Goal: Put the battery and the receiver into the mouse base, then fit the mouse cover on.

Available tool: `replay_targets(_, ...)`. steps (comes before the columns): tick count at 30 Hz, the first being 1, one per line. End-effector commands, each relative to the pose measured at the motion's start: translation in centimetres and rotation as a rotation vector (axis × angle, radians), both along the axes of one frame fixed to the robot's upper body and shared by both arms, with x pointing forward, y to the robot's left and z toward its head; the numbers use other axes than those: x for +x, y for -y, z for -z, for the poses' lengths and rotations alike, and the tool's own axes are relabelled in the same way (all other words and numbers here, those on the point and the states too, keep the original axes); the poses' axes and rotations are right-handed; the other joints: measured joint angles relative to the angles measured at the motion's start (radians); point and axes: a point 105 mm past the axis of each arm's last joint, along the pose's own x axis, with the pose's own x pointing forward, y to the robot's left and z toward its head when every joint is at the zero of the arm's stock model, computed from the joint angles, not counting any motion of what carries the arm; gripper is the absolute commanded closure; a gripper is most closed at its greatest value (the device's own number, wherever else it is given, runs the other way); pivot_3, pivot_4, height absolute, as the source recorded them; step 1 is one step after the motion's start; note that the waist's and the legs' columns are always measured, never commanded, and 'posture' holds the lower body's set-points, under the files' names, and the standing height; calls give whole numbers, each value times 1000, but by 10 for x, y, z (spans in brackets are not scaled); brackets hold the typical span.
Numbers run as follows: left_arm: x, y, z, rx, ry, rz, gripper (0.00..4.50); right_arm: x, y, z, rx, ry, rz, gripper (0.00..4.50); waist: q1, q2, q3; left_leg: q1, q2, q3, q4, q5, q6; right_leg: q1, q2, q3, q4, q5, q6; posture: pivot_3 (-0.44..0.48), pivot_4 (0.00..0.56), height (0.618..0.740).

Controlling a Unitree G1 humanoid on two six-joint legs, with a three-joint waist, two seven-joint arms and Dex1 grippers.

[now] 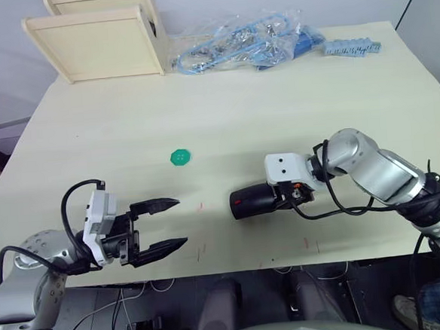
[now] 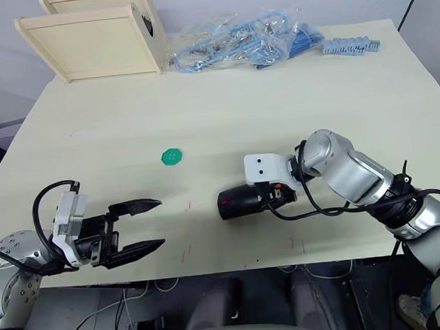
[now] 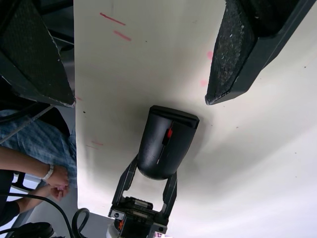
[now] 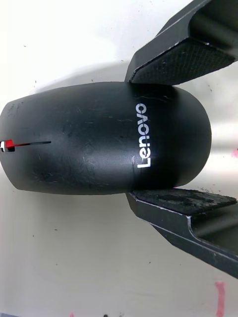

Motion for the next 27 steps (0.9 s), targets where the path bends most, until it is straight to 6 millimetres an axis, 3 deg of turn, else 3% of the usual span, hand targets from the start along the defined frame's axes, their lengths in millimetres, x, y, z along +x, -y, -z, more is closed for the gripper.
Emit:
replay_targets(1, -3, 2, -7, 0, 39, 5, 0, 4, -1, -2, -34, 14, -18, 2092, -1, 0, 0, 0, 0, 0, 0, 0, 0, 0, 0, 0, 0, 0, 0, 0, 150, 740)
replay_targets(27, -8, 5, -3, -10, 19, -2, 0, 4, -5, 0, -43, -85, -1, 2092, -2, 0, 0, 1, 0, 0, 0, 0, 0, 0, 0, 0, 0, 0, -1, 0, 150, 740)
